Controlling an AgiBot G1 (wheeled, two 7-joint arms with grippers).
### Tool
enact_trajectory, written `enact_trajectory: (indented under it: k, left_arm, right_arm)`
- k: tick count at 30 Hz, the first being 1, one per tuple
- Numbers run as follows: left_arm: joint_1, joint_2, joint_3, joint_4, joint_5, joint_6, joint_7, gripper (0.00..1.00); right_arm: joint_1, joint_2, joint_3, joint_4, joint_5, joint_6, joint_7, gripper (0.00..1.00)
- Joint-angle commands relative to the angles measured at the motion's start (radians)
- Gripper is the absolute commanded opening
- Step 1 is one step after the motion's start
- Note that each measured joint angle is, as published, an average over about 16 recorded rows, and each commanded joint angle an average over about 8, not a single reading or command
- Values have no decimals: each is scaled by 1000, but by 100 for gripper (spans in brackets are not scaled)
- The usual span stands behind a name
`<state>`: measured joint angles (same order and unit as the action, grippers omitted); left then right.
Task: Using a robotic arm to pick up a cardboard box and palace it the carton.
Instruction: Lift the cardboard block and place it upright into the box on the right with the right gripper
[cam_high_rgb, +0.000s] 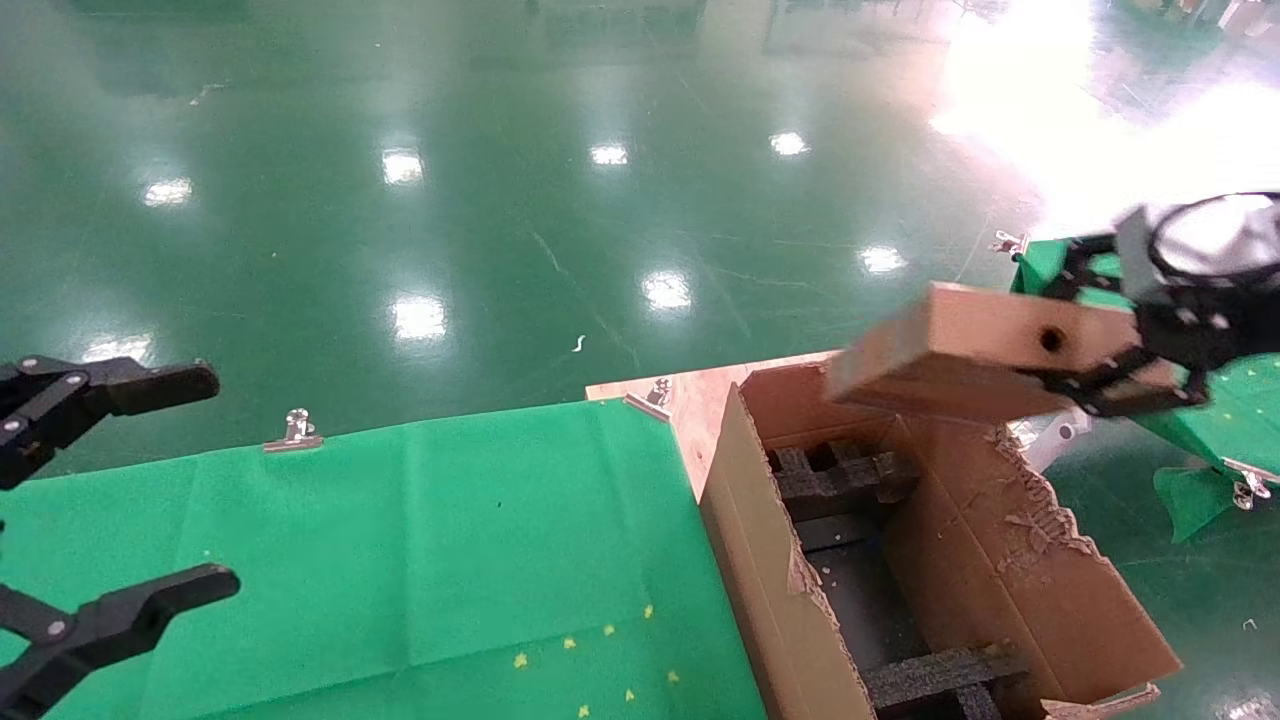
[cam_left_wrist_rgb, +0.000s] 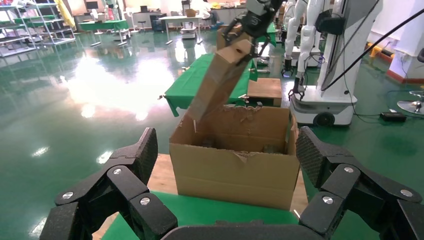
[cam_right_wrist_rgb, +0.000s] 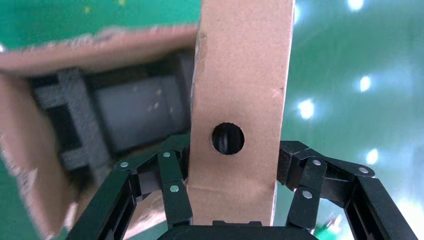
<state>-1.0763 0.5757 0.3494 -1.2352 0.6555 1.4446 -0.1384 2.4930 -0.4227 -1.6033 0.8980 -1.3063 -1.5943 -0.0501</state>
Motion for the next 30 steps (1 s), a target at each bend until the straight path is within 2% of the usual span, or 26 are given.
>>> enact_trajectory:
  k: [1, 8, 13, 16, 23, 30]
  left_arm:
    - [0, 0, 0, 0, 0, 0, 0, 100]
    - [0, 0, 0, 0, 0, 0, 0, 100]
    - [0, 0, 0, 0, 0, 0, 0, 100]
    - [0, 0, 0, 0, 0, 0, 0, 100]
    - [0, 0, 0, 0, 0, 0, 0, 100]
    - [0, 0, 0, 0, 0, 0, 0, 100]
  right_arm:
    - [29, 39, -36, 15, -15, 1, 11, 0]
    - [60, 89, -93, 34, -16, 6, 34, 0]
    - [57, 90, -95, 31, -11, 14, 41, 0]
    - [39, 90, -97, 14, 8, 31, 82, 0]
    - [-43, 114, -123, -33, 85, 115, 301, 0]
    - [-104, 170, -151, -6, 101, 225, 541, 0]
